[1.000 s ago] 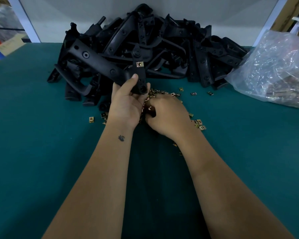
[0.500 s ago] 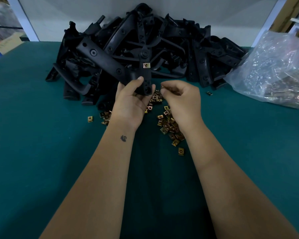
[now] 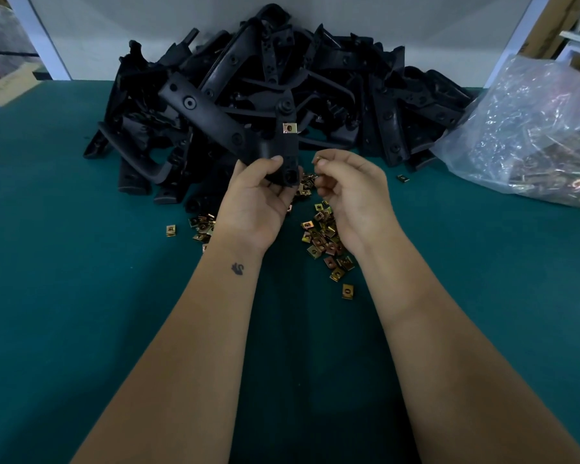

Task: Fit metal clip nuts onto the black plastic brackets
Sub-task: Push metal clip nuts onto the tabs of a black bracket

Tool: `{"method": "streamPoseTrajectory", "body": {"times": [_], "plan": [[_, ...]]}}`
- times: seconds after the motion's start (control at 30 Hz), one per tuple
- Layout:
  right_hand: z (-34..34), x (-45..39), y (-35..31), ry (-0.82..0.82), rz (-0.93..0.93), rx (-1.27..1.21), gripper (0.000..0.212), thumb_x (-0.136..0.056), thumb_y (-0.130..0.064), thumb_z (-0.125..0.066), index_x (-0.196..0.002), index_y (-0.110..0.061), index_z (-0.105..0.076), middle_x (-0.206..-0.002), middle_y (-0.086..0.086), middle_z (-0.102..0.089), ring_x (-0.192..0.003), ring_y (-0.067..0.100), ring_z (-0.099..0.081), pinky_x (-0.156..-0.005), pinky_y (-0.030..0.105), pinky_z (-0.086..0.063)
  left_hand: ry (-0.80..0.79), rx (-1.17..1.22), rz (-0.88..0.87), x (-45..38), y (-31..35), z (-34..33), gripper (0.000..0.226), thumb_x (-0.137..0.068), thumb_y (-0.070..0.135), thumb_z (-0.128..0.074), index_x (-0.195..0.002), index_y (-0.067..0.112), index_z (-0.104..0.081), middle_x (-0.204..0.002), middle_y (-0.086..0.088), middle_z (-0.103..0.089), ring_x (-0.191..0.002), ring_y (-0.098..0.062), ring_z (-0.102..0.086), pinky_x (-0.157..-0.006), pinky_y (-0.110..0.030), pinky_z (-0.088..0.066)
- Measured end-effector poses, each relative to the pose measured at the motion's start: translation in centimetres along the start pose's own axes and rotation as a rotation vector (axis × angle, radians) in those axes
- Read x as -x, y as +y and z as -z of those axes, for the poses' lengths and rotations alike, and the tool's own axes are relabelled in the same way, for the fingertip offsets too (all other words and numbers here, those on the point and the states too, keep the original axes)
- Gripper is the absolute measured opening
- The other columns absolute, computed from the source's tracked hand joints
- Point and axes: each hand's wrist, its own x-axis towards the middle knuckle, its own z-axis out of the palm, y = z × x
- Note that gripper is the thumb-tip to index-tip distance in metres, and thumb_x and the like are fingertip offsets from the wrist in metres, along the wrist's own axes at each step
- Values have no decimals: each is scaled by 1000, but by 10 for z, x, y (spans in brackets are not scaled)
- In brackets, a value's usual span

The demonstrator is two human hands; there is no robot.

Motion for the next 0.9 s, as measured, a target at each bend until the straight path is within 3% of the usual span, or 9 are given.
{"method": "streamPoseTrajectory", "body": {"times": [0.17, 0.27, 0.5, 0.77, 0.9], "plan": [[1, 2, 0, -113, -14, -44, 17, -90, 0, -63, -91, -14, -73, -79, 0, -67, -68, 7, -58, -67, 20, -47, -72, 0, 28, 0, 0, 2, 30, -94, -1, -51, -123, 7, -49, -103, -13, -64, -91, -23, -65, -99, -37, -51], [0, 3, 0, -168, -59, -77, 15, -90, 1, -63, -94, -10, -72, -81, 2, -67, -66, 7, -58, -64, 20, -46, -108, -53, 30, 2, 0, 2, 27, -94, 0, -50, -119, 8, -48, -99, -10, -64, -87, -20, -65, -88, -33, -54], [1, 2, 0, -112, -81, -141, 16, -90, 2, -60, -91, -9, -71, -75, 0, -67, -62, 7, -58, -61, 18, -46, -107, -46, 31, 2, -1, 2, 32, -95, 1, -49, -127, 8, -47, -109, -12, -61, -94, -22, -62, -93, -33, -52], [1, 2, 1, -137, -101, -163, 14, -90, 1, -62, -96, -8, -71, -83, 4, -68, -63, 7, -59, -62, 19, -48, -142, -66, 20, 2, -2, 4, 21, -96, 0, -50, -112, 13, -55, -108, -9, -66, -98, -23, -64, -101, -38, -49], [0, 1, 3, -151, -121, -180, 13, -90, 0, -62, -93, -8, -72, -79, 2, -68, -63, 6, -59, -62, 19, -48, -159, -89, 20, 3, -3, 3, 19, -95, 1, -51, -109, 15, -56, -105, -9, -66, -95, -21, -63, -97, -36, -49]]}}
